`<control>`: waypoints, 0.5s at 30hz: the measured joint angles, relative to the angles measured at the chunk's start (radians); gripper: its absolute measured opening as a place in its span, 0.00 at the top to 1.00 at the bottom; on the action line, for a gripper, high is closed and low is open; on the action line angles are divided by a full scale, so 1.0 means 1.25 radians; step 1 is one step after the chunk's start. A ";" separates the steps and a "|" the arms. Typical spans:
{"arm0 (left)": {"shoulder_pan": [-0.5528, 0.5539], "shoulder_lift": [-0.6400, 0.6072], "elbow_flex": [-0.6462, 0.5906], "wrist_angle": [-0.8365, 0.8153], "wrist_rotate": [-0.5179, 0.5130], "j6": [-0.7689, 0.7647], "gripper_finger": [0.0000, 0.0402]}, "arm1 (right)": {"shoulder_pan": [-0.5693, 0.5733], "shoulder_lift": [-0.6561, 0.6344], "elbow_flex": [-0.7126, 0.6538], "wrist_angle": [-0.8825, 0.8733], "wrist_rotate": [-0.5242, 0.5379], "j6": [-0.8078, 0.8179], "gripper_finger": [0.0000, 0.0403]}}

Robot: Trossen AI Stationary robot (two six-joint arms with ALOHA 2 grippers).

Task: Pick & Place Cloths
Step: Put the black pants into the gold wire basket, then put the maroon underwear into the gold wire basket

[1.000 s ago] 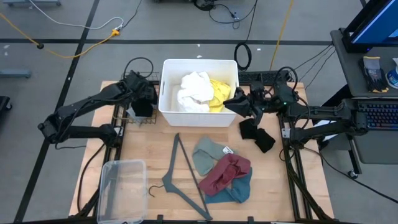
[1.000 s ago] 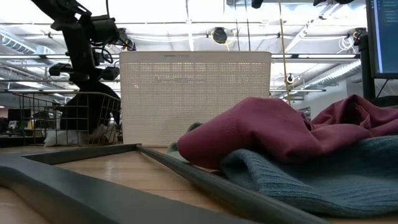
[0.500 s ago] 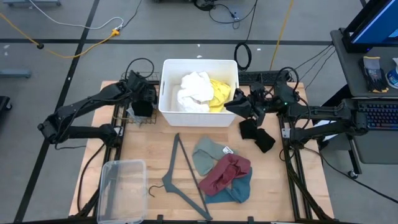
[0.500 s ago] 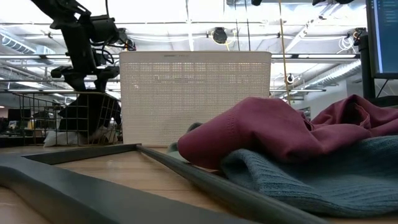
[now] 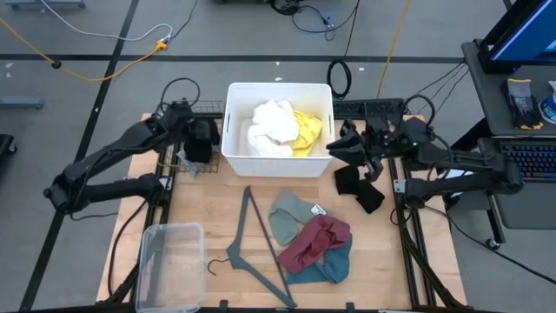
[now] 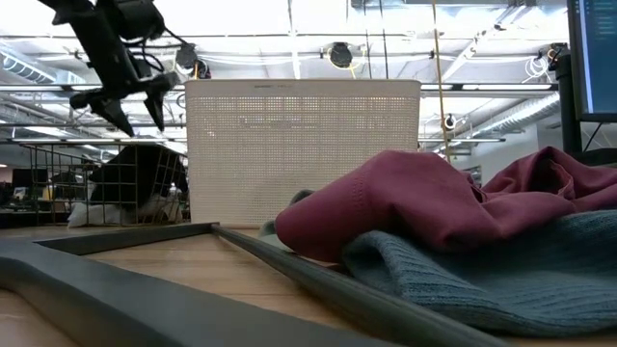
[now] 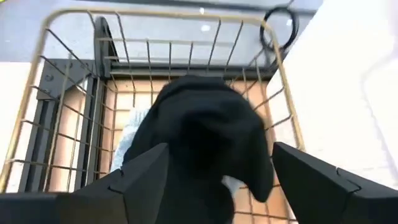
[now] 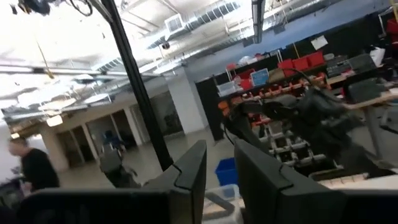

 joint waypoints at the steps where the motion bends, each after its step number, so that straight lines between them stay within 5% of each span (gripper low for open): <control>1: -0.001 -0.011 0.000 0.000 0.000 -0.009 0.31 | 0.000 -0.011 0.000 -0.026 0.000 -0.009 0.81; 15: -0.097 -0.145 0.000 0.208 0.097 0.004 0.44 | 0.106 -0.043 0.000 -0.505 0.001 -0.225 0.81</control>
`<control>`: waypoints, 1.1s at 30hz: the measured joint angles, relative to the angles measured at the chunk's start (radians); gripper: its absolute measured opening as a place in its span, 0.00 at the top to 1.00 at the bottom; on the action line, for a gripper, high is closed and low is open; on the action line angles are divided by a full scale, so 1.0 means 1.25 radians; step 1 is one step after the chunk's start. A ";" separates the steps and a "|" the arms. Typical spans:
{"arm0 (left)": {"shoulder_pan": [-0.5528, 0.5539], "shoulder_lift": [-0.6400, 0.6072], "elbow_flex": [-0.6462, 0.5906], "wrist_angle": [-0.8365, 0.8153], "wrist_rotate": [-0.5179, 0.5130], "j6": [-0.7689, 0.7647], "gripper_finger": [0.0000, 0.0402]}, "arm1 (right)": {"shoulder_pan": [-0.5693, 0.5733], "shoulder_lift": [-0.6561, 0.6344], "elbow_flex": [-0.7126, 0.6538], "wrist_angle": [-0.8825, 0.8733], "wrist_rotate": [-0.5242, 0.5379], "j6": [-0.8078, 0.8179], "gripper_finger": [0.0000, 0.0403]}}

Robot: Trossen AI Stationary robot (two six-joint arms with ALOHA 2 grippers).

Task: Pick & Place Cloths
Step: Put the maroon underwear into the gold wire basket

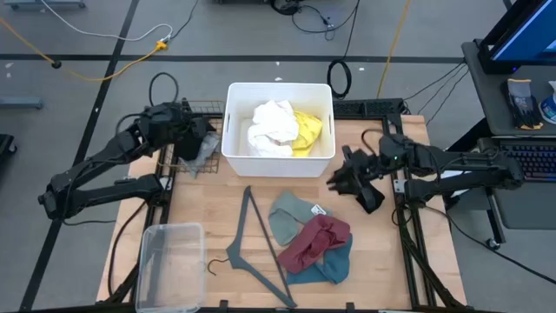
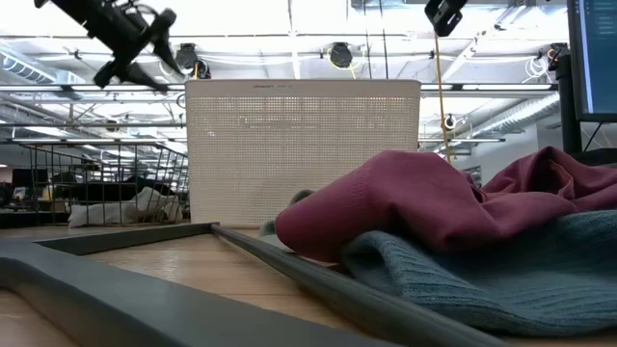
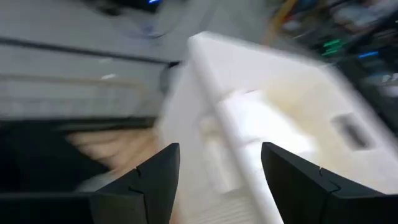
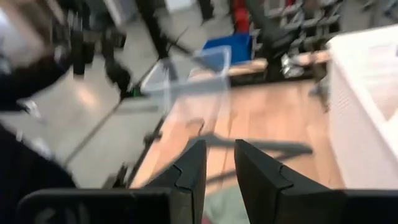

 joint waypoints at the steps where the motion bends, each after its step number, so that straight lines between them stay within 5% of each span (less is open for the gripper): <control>1: -0.006 -0.005 0.000 0.030 0.017 0.000 0.44 | 0.014 0.001 0.000 -0.017 0.000 -0.017 0.81; 6: -0.038 -0.018 0.001 0.166 0.111 0.032 0.44 | 0.095 0.018 0.000 -0.099 0.016 -0.069 0.81; 14: -0.108 -0.017 0.001 0.317 0.239 0.141 0.44 | 0.252 0.062 0.000 -0.232 0.181 -0.186 0.81; 24: -0.192 -0.016 0.001 0.348 0.238 0.157 0.44 | 0.365 0.119 0.000 -0.361 0.295 -0.189 0.81; 33: -0.259 -0.016 0.001 0.349 0.191 0.139 0.44 | 0.394 0.155 0.000 -0.375 0.293 -0.159 0.76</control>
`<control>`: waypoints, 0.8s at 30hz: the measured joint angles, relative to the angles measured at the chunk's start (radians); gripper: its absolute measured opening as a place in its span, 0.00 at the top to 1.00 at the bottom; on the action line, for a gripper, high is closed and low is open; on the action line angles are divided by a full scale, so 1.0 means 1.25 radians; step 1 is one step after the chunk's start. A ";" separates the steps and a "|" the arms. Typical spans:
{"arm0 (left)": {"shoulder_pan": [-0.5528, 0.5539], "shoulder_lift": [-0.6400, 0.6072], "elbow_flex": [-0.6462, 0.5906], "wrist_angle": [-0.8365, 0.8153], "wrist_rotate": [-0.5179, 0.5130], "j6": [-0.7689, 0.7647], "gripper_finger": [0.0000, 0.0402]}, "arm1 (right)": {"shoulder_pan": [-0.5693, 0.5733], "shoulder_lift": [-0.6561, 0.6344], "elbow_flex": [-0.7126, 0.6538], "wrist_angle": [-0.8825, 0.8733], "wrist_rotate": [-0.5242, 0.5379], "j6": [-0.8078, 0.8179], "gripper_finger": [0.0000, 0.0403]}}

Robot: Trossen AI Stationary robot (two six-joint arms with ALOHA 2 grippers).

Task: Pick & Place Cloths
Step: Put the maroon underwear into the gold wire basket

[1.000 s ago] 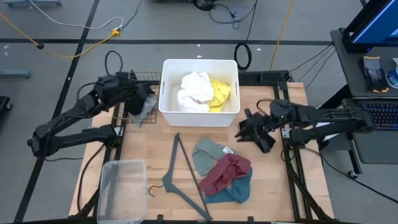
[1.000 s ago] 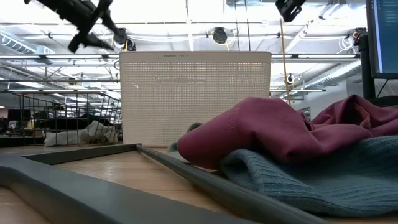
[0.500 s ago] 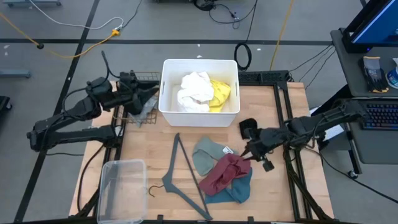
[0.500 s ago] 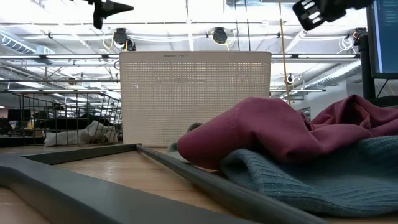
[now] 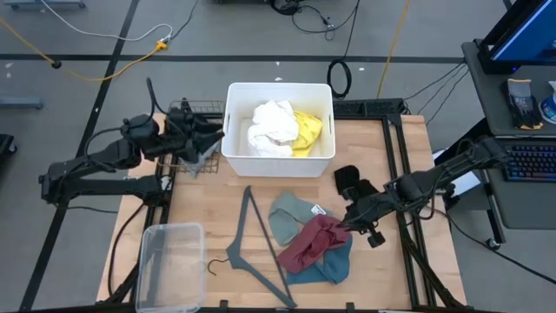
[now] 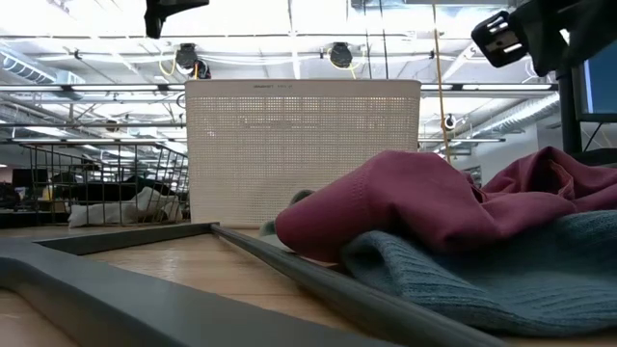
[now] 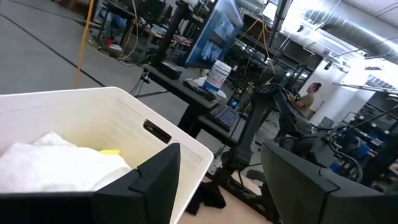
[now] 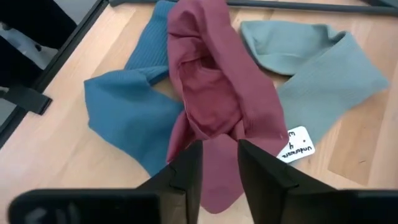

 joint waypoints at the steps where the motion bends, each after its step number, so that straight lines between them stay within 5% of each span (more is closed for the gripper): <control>1: -0.010 0.001 0.000 0.000 -0.007 0.000 0.44 | 0.003 0.003 0.000 0.000 0.000 0.000 0.74; 15: -0.160 0.007 0.000 0.001 -0.185 -0.002 0.44 | 0.007 0.064 0.000 -0.030 0.001 0.004 0.34; 24: -0.212 0.052 0.000 0.001 -0.255 -0.002 0.44 | -0.015 0.116 0.000 -0.030 -0.063 0.006 0.26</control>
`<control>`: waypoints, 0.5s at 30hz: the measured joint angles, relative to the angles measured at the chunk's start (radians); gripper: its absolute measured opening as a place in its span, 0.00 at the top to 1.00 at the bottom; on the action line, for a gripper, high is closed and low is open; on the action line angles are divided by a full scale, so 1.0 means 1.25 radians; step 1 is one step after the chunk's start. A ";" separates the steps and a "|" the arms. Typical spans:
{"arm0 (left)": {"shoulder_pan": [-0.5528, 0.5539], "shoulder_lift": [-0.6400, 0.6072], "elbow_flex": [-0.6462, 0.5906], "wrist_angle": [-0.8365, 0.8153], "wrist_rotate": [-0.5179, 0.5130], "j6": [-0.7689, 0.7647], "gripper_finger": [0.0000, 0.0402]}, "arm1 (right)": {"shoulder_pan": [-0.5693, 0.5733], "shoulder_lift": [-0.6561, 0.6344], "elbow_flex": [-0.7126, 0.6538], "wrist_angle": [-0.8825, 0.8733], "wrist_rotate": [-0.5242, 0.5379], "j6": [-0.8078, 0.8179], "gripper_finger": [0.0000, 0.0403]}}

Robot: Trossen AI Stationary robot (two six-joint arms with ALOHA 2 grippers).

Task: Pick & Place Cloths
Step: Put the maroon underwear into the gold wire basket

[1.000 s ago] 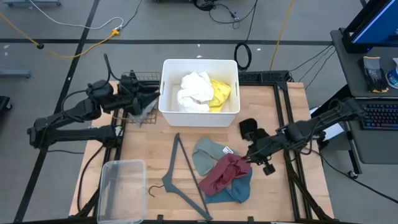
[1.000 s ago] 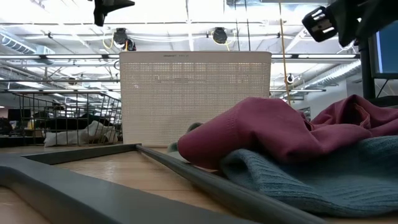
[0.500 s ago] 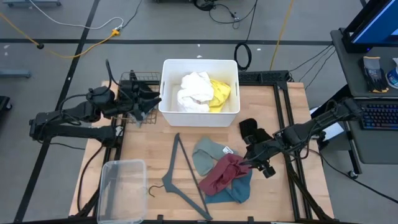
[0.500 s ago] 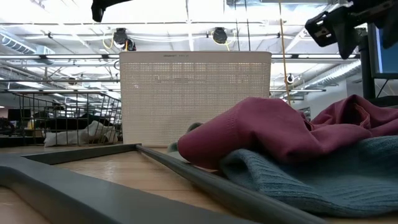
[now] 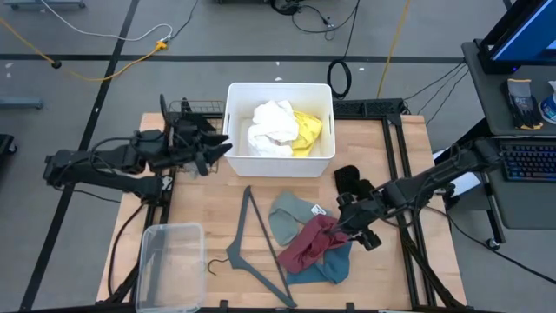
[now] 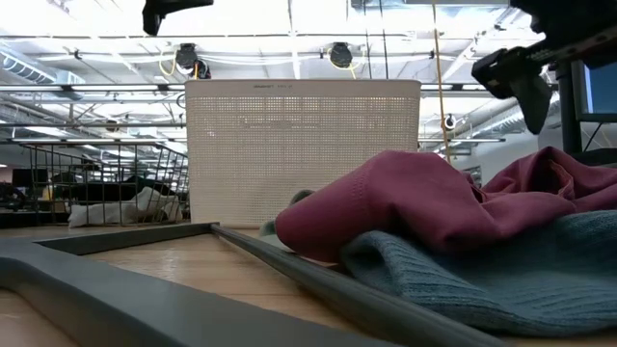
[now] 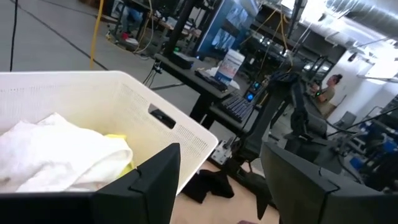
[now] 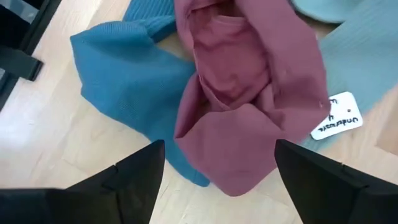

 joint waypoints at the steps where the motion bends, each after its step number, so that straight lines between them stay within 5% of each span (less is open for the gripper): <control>1: -0.003 0.006 0.000 0.000 0.000 0.000 0.44 | -0.002 0.002 0.000 0.000 -0.001 -0.001 0.26; 15: -0.004 0.051 0.000 0.002 -0.001 0.010 0.44 | -0.092 0.040 0.000 0.008 -0.045 0.005 0.26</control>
